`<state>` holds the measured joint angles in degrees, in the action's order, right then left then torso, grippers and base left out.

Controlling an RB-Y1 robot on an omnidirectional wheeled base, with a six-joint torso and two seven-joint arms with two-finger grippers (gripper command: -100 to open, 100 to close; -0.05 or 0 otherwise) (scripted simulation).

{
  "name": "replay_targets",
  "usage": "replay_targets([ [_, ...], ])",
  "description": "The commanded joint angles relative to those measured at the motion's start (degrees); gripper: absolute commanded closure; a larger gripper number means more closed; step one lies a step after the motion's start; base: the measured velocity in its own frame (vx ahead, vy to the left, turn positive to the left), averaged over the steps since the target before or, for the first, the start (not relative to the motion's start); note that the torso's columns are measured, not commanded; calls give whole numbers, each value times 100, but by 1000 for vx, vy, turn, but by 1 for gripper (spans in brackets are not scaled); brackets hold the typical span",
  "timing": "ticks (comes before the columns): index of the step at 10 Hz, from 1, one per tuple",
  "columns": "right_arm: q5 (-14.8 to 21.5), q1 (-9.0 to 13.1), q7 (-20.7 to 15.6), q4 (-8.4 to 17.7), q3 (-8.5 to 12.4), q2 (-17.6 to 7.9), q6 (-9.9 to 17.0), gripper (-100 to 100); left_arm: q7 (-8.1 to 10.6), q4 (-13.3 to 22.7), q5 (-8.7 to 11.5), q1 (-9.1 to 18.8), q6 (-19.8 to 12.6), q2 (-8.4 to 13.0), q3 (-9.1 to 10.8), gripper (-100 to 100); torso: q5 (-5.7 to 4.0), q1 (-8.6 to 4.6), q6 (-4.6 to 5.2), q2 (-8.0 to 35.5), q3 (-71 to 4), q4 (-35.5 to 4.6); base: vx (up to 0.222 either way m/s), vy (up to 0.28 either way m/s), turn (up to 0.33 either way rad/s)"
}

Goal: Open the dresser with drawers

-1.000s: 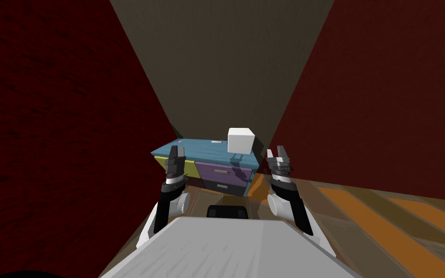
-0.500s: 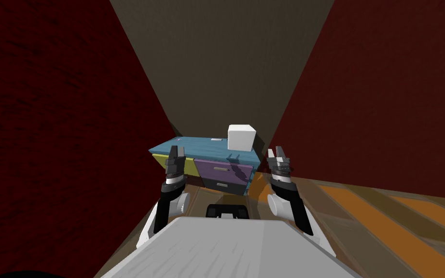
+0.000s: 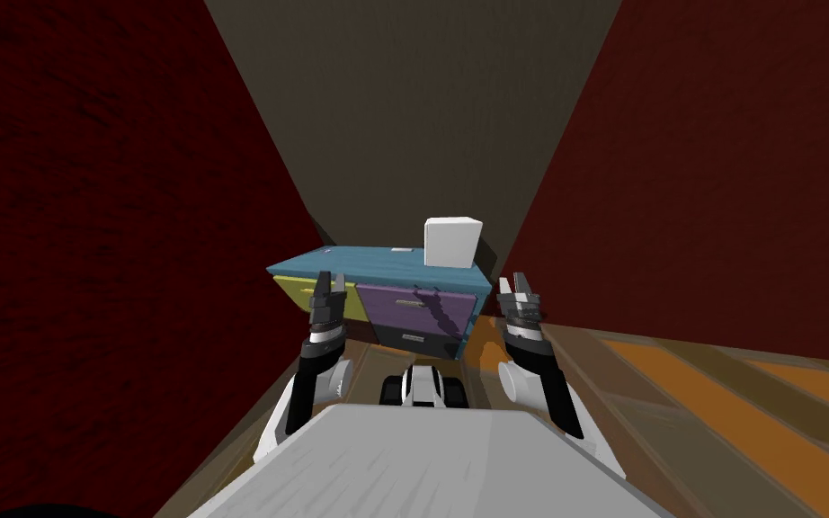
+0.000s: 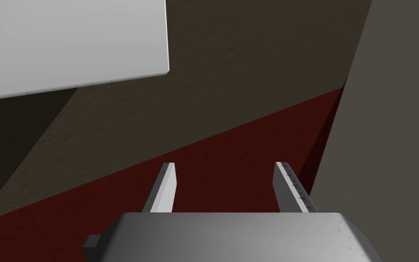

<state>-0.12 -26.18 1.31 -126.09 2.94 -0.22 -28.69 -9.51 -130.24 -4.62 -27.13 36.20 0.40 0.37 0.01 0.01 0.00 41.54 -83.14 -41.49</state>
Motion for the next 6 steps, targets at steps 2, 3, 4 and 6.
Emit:
replay_targets([
  [2,0,0,0,1,0,0,0,0,-19,276,-28,46,6,409,-30,-100,0,0,0,67,-138,-72,7,-5,-18],
  [3,0,0,0,1,0,0,0,0,-26,391,-39,66,9,501,-40,-100,-1,-1,0,71,-143,-77,11,-7,-17],
  [4,0,0,0,1,0,0,0,0,-34,518,-51,88,13,579,-52,-100,-1,-2,0,72,-144,-78,14,-7,-21],
  [6,0,0,0,1,0,0,0,0,-51,799,-77,136,20,701,-77,-100,-1,-1,0,74,-143,-79,15,-8,-25],
])
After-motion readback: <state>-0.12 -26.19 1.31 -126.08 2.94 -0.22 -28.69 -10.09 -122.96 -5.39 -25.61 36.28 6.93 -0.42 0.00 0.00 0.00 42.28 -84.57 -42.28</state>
